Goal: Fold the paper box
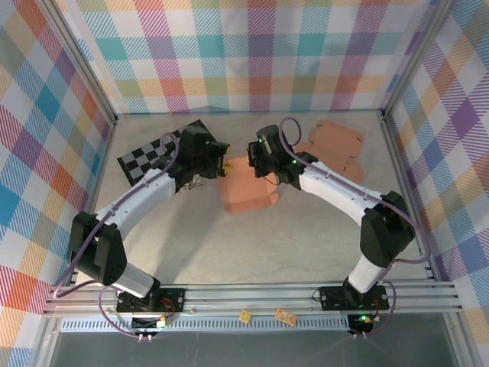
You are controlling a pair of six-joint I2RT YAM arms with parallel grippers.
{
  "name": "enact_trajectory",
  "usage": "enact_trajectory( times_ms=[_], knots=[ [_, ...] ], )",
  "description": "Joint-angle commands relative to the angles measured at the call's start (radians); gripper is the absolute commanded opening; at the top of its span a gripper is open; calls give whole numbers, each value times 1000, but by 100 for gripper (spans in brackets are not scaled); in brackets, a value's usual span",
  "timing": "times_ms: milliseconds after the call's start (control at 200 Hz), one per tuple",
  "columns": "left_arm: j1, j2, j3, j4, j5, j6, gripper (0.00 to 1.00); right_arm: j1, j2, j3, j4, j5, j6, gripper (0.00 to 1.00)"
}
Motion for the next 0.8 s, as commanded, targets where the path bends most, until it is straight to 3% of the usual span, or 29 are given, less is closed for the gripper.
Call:
enact_trajectory(
  times_ms=[0, 130, 205, 480, 565, 675, 795],
  knots=[
    [109, -2, 81, -136, 78, 206, 51, -19, -22, 81, -167, -30, 36, 0],
    [203, 44, 58, -216, 156, 383, 40, -42, -34, 120, -263, -61, 105, 0],
    [234, 50, -13, -152, 184, 422, 34, -61, -39, 158, -317, -71, 108, 0],
    [269, 74, -48, -87, 180, 518, 34, -85, -58, 327, -584, -116, 65, 0],
    [270, 96, -47, -72, 198, 543, 31, -84, -94, 332, -649, -130, 71, 0],
    [239, 141, -70, 55, 297, 550, 15, -82, -139, 299, -672, -148, 97, 0],
    [183, 187, -90, 122, 363, 569, 10, -89, -133, 278, -663, -147, 125, 0]
  ],
)
